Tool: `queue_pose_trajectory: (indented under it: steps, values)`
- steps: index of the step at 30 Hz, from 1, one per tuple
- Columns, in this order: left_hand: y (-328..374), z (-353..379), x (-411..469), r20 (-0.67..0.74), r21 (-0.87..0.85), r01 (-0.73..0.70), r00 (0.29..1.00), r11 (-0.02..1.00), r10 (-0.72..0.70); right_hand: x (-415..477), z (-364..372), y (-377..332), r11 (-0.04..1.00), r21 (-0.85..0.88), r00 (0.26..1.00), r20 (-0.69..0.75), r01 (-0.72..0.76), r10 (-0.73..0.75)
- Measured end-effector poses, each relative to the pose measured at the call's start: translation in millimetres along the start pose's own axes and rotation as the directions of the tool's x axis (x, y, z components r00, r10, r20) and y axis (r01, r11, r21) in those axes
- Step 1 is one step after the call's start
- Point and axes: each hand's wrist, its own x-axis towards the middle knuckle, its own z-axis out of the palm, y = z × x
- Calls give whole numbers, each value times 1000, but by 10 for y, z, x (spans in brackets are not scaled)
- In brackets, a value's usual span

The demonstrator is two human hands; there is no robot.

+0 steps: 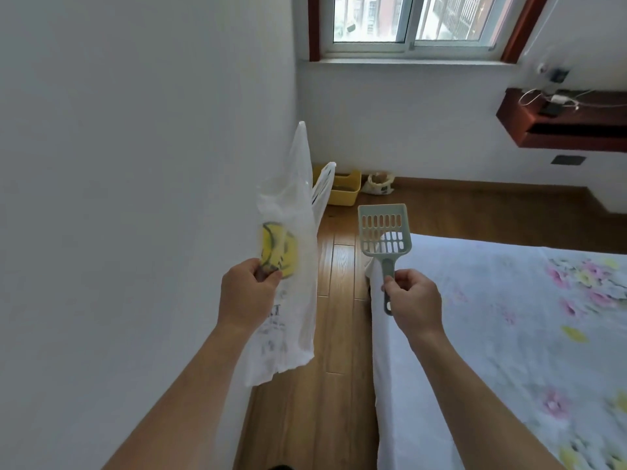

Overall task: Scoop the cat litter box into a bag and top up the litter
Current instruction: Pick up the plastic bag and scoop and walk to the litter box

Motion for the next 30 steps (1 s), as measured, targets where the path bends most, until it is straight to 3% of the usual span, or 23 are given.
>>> queue_pose_trajectory:
  steps: [20, 30]
  values:
    - [685, 1495, 3568, 188, -139, -53, 979, 989, 78, 3177, 801, -575, 999, -6, 988, -146, -50, 48]
    - [1216, 2514, 5112, 204, -190, 5, 978, 982, 34, 5289, 899, -803, 998, -28, 995, -81, -62, 59]
